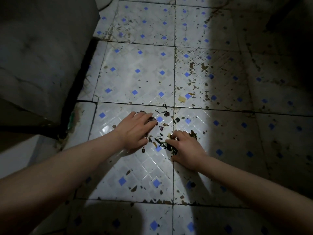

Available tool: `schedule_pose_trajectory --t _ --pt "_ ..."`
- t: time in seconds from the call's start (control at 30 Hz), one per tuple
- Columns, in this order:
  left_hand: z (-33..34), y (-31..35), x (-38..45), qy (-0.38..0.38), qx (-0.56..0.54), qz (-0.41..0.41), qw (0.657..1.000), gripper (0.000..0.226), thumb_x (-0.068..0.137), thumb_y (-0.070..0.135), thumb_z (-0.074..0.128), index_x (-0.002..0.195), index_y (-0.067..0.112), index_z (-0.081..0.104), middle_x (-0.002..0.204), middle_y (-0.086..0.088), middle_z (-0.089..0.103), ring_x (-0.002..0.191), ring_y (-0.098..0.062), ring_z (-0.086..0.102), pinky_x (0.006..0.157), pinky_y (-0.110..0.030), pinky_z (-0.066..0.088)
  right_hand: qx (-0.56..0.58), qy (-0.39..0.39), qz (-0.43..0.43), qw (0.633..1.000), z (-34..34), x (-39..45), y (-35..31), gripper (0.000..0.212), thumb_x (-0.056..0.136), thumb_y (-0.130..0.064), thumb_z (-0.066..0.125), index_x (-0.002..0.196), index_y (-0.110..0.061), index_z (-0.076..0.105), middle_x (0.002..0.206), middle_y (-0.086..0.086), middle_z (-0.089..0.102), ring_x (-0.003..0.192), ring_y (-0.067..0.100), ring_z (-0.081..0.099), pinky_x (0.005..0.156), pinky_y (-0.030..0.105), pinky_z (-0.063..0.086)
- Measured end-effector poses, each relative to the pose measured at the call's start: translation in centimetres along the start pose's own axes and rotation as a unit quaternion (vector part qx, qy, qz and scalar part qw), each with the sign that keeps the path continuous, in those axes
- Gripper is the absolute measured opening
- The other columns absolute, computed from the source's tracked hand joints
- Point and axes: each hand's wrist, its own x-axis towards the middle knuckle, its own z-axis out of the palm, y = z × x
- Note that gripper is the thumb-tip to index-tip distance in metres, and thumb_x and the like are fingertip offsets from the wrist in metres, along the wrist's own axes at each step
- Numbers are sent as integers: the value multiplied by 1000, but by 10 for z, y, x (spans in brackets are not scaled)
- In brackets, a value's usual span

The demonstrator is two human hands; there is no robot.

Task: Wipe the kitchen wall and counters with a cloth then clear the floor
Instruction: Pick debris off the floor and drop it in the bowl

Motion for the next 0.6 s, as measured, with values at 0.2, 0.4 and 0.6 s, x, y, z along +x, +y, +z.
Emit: schedule_pose_trajectory --t 0.2,0.4,0.6 --pt "5 1 -8 -6 -1 -9 1000 73 87 51 46 148 23 16 155 -9 18 138 -26 25 112 -39 21 62 25 27 997 7 -1 -8 20 90 -12 55 108 -8 63 103 8 58 96 24 54 81 38 50" --pt "8 3 -8 5 -22 -4 1000 72 87 50 48 147 22 20 153 -10 23 136 -26 29 111 -40 23 112 81 78 987 1 -5 4 14 90 -6 53 95 -11 65 94 4 59 86 20 56 79 34 51" --pt "9 2 2 9 -42 -58 997 89 79 60 54 149 22 14 154 -11 18 137 -27 27 111 -41 23 124 145 157 969 -8 -7 34 17 85 -9 64 100 -11 70 105 6 59 97 21 53 82 35 51"
